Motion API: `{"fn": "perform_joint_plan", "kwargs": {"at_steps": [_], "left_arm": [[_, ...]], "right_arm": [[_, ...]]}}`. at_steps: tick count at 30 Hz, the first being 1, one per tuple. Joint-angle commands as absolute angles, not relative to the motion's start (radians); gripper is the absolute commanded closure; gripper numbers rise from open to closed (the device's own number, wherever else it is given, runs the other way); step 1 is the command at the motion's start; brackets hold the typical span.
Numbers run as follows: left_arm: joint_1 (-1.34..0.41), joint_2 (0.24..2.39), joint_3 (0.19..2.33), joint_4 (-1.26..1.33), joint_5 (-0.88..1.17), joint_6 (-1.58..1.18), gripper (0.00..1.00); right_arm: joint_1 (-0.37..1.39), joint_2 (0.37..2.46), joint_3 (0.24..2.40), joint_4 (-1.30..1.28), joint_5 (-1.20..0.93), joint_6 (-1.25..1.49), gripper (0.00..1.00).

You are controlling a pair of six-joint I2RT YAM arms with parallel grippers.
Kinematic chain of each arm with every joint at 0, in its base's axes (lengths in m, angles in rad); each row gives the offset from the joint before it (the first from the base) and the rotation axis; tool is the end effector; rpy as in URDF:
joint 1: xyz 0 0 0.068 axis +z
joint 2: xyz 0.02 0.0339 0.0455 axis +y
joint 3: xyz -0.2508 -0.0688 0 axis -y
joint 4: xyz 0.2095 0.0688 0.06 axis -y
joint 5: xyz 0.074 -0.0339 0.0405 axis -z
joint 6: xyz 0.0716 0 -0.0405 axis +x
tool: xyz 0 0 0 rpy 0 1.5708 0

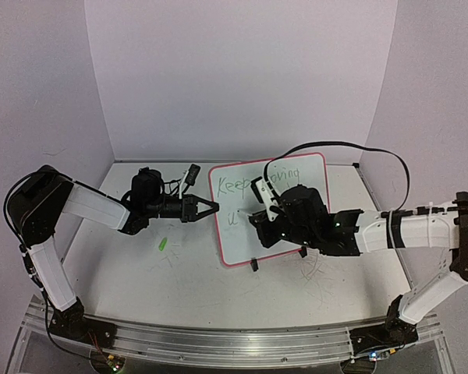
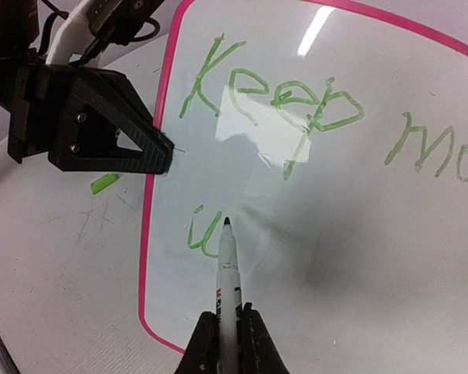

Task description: Write a sentence on the whiteboard

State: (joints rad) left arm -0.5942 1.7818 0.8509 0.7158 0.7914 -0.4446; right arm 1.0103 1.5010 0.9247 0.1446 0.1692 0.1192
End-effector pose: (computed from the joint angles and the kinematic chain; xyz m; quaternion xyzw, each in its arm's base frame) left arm 0.2758 -0.2478 0.2000 0.2948 0.6987 -0.5479 0.3533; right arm 0.1921 0.2834 0.2393 -0.3205 0.7768 0.2275 0.4920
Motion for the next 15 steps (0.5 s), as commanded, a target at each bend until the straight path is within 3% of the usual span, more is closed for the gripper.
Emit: {"fn": "perform_joint_plan", "kwargs": {"at_steps": [1, 15], "left_arm": [[-0.589, 1.763, 0.888, 0.715, 0.799, -0.420, 1.00], [-0.589, 1.764, 0.894, 0.711, 0.802, -0.416, 1.00]], "right_arm": [[1.009, 1.523, 0.984, 0.164, 0.181, 0.095, 1.00], [1.009, 1.566, 1.013, 0.124, 0.227, 0.101, 1.00]]}}
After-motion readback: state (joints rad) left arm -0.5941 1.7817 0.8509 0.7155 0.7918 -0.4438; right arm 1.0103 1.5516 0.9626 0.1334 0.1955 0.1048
